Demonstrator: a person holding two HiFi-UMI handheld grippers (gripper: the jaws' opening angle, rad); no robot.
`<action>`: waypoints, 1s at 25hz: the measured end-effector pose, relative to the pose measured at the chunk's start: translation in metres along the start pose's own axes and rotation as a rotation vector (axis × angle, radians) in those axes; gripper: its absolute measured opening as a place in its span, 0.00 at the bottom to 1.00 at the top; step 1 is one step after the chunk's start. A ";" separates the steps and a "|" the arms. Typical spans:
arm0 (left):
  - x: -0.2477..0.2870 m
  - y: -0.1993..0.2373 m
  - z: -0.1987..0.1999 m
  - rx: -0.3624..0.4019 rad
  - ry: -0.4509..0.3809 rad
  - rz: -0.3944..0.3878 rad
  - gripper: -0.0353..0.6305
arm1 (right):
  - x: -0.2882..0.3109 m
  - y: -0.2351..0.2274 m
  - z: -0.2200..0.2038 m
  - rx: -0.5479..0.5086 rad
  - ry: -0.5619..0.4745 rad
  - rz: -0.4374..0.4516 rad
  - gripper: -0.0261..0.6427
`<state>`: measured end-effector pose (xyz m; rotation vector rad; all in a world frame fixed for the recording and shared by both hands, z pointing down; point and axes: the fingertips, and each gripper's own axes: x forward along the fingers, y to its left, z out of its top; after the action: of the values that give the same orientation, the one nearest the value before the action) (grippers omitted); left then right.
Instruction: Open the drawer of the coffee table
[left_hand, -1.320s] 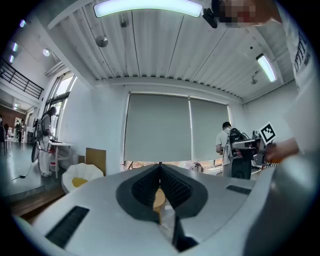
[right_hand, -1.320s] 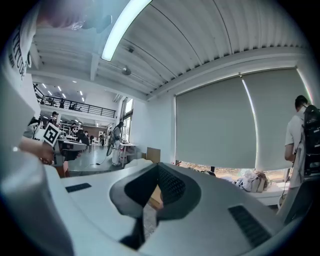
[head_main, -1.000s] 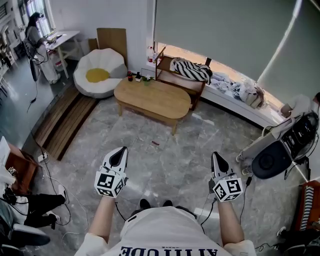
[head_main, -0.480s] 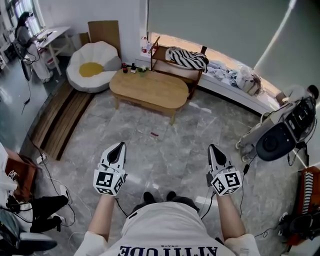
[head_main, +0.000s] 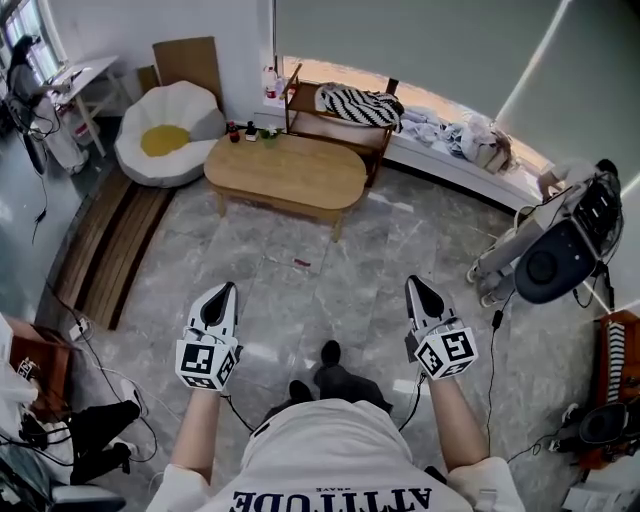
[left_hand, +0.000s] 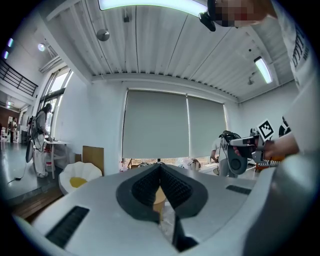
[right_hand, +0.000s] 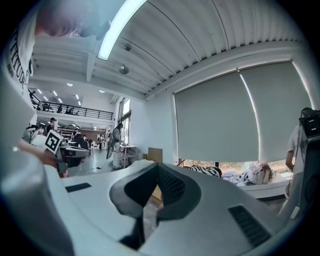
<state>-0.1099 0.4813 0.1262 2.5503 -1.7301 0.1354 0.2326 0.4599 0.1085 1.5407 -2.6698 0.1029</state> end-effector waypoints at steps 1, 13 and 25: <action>0.006 0.002 -0.001 0.001 0.004 0.001 0.08 | 0.005 -0.004 0.000 0.004 -0.002 -0.001 0.06; 0.113 0.036 0.000 0.011 0.015 0.053 0.08 | 0.120 -0.070 -0.009 0.019 -0.001 0.067 0.06; 0.230 0.044 0.005 -0.008 0.020 0.107 0.08 | 0.219 -0.159 -0.010 0.019 0.018 0.121 0.06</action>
<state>-0.0663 0.2521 0.1451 2.4429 -1.8555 0.1574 0.2611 0.1925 0.1412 1.3756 -2.7544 0.1468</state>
